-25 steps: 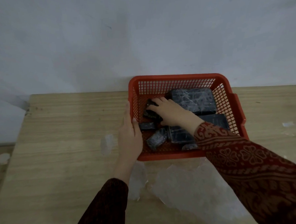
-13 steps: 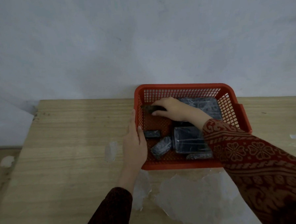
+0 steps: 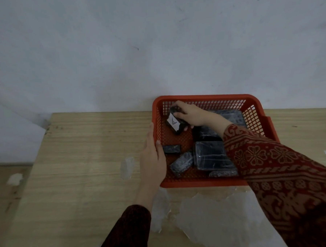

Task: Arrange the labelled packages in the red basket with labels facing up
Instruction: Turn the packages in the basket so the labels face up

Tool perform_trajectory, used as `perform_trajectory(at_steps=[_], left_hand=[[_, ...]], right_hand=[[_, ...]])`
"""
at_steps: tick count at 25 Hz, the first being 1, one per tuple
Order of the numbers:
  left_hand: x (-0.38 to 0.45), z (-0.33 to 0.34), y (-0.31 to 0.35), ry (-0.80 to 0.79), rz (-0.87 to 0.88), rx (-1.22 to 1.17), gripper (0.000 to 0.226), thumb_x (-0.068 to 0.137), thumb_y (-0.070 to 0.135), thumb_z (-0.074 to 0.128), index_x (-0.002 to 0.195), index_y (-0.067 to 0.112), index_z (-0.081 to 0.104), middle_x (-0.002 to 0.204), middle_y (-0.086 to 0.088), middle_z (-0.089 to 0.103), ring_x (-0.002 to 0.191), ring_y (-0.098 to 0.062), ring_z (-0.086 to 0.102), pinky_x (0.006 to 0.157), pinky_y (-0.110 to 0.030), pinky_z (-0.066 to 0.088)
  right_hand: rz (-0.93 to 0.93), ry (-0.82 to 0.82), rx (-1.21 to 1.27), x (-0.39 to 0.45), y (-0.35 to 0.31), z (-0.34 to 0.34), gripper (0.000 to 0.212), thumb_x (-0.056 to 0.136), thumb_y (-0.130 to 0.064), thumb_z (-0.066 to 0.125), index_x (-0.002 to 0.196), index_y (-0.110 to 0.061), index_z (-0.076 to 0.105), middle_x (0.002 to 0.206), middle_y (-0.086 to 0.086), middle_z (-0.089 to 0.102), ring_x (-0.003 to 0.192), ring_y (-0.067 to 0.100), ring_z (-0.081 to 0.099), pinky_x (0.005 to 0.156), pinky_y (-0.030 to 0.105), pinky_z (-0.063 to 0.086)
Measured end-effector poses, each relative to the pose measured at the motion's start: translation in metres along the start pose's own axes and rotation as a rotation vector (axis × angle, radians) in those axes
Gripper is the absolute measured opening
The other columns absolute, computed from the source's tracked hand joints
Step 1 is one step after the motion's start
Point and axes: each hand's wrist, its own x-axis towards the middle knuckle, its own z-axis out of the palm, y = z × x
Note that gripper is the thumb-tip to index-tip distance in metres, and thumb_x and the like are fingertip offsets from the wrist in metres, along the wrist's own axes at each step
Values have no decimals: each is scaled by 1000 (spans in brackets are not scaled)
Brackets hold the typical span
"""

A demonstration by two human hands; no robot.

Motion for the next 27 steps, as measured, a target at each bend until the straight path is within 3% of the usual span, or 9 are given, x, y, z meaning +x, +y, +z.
perform_trajectory(at_steps=[3, 6, 9, 12, 15, 19, 21, 24, 27], left_hand=[[0, 0, -1, -7, -20, -10, 52, 102, 19, 32, 151, 24, 18, 146, 10, 38, 112, 25, 40, 90, 5, 30], [0, 0, 0, 4, -21, -10, 52, 102, 17, 33, 151, 25, 19, 141, 16, 36, 104, 33, 36, 84, 8, 28], [0, 0, 1, 6, -33, -2, 52, 102, 18, 33, 151, 25, 19, 146, 9, 39, 113, 20, 41, 87, 6, 29], [0, 0, 2, 1, -30, -1, 53, 102, 17, 33, 151, 25, 18, 146, 10, 37, 112, 23, 39, 87, 7, 28], [0, 0, 2, 7, -29, 9, 53, 101, 17, 34, 151, 25, 18, 149, 6, 37, 120, 9, 41, 89, 6, 28], [0, 0, 2, 4, 2, 9, 53, 101, 16, 33, 151, 25, 18, 151, 0, 37, 129, -9, 44, 97, -5, 31], [0, 0, 2, 2, 17, 26, 53, 101, 16, 33, 151, 24, 17, 151, 2, 37, 126, -4, 44, 93, 1, 30], [2, 1, 1, 13, 27, 43, 54, 101, 14, 34, 152, 23, 17, 138, 9, 42, 99, 12, 44, 78, 5, 34], [0, 1, 1, 16, 28, 42, 56, 99, 14, 38, 151, 23, 20, 132, 9, 45, 95, 12, 43, 76, 5, 34]], right_hand=[[67, -55, 144, -4, 0, 6, 32, 98, -20, 45, 129, -20, 40, 119, 11, 46, 83, 26, 63, 48, 24, 59], [13, 167, 159, -9, 3, 16, 21, 93, -19, 55, 107, -19, 40, 118, 15, 54, 88, 22, 59, 49, 18, 56], [-10, 335, 307, -16, 4, 29, 28, 88, -3, 60, 105, -15, 41, 119, 22, 54, 93, 27, 61, 61, 26, 60], [-64, 391, -55, -20, 4, 39, 38, 87, -1, 58, 122, -13, 49, 115, 22, 54, 102, 34, 56, 83, 42, 52], [-28, 336, -544, -14, -5, 33, 34, 90, -14, 56, 123, -12, 49, 113, 20, 58, 104, 37, 55, 83, 42, 47], [31, 159, -995, -1, -14, 28, 50, 92, -26, 55, 135, -10, 36, 118, 14, 65, 111, 32, 58, 98, 40, 37], [-9, 108, -1106, 2, -13, 32, 45, 94, -26, 52, 133, -9, 39, 118, 10, 66, 110, 29, 59, 100, 37, 34], [-32, 160, -1161, 4, -10, 34, 38, 93, -28, 53, 125, -9, 48, 116, 10, 66, 110, 30, 59, 99, 38, 34], [-4, 218, -1033, -10, -7, 38, 43, 91, -34, 54, 125, -9, 49, 127, 13, 58, 118, 31, 52, 100, 40, 34]])
